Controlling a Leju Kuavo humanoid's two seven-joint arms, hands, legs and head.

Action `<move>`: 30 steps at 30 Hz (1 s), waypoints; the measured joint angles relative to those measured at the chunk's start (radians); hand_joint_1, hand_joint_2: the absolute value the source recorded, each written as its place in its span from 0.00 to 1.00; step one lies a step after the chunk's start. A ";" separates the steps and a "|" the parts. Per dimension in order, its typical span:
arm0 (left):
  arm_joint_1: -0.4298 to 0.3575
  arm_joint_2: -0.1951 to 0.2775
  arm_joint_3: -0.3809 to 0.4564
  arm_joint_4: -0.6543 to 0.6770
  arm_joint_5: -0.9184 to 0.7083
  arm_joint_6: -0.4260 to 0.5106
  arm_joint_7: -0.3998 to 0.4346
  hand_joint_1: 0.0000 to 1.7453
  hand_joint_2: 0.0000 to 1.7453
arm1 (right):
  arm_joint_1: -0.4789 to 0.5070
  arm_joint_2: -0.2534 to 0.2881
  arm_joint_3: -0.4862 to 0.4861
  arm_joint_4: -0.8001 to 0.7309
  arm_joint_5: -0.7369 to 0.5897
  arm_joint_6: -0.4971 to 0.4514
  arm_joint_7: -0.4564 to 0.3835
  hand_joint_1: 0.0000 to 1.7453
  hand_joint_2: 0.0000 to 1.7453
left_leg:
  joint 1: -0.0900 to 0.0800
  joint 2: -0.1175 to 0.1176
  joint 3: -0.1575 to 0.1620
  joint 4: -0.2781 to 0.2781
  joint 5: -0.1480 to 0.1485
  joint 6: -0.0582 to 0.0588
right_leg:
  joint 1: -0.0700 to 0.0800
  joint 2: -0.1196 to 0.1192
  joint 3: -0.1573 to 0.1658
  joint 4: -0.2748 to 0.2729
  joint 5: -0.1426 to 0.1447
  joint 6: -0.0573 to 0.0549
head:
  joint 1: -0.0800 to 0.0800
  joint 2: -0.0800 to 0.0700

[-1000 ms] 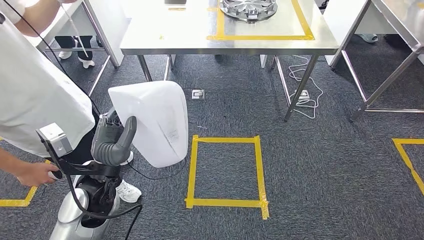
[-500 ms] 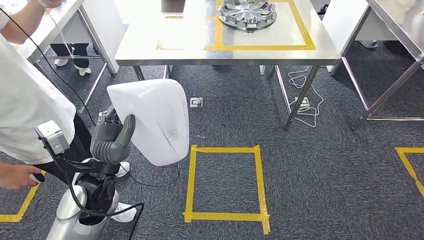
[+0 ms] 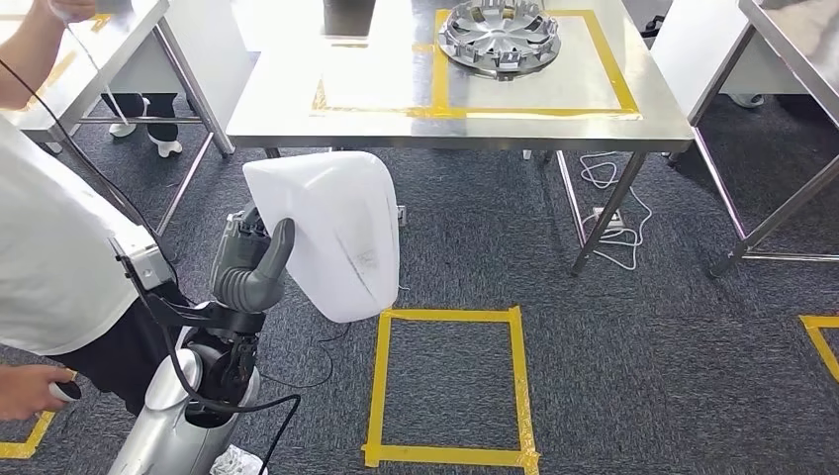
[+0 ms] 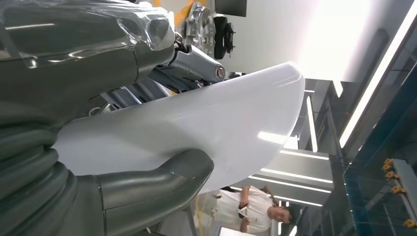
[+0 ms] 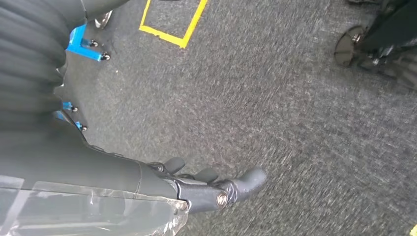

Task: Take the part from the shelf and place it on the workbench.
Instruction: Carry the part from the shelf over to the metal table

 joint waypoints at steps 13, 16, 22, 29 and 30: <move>-0.009 0.006 0.000 0.007 0.000 0.017 -0.007 1.00 1.00 | -0.009 -0.015 -0.002 0.000 0.029 -0.011 0.011 0.00 1.00 | 0.019 0.019 -0.176 0.053 0.097 -0.010 | -0.002 0.009 0.135 -0.008 -0.104 -0.010 | -0.002 0.000; -0.014 0.009 0.002 0.004 -0.006 0.019 -0.009 1.00 1.00 | -0.013 -0.013 -0.002 -0.001 0.031 -0.010 0.013 0.00 1.00 | 0.007 0.015 -0.148 0.000 0.133 0.014 | -0.001 0.011 0.160 -0.019 -0.110 0.011 | -0.005 0.000; -0.038 0.011 0.002 -0.012 -0.039 0.016 -0.015 1.00 1.00 | -0.025 -0.015 -0.001 -0.004 0.040 0.000 0.014 0.00 1.00 | 0.009 0.008 -0.083 -0.033 0.106 0.036 | 0.002 0.007 -0.009 0.230 -0.158 0.003 | 0.000 0.000; -0.068 0.021 0.014 -0.033 -0.061 0.010 -0.014 1.00 1.00 | -0.033 -0.020 -0.001 -0.004 0.049 0.010 0.019 0.00 1.00 | 0.001 -0.006 -0.014 -0.021 0.024 0.016 | 0.006 0.005 -0.036 0.001 0.011 0.032 | 0.000 0.000; -0.072 0.022 0.015 -0.035 -0.061 0.010 -0.014 1.00 1.00 | -0.035 -0.021 -0.001 -0.005 0.050 0.011 0.020 0.00 1.00 | 0.000 -0.007 -0.011 -0.016 0.015 0.011 | 0.008 0.004 -0.033 -0.014 0.030 0.020 | 0.000 0.000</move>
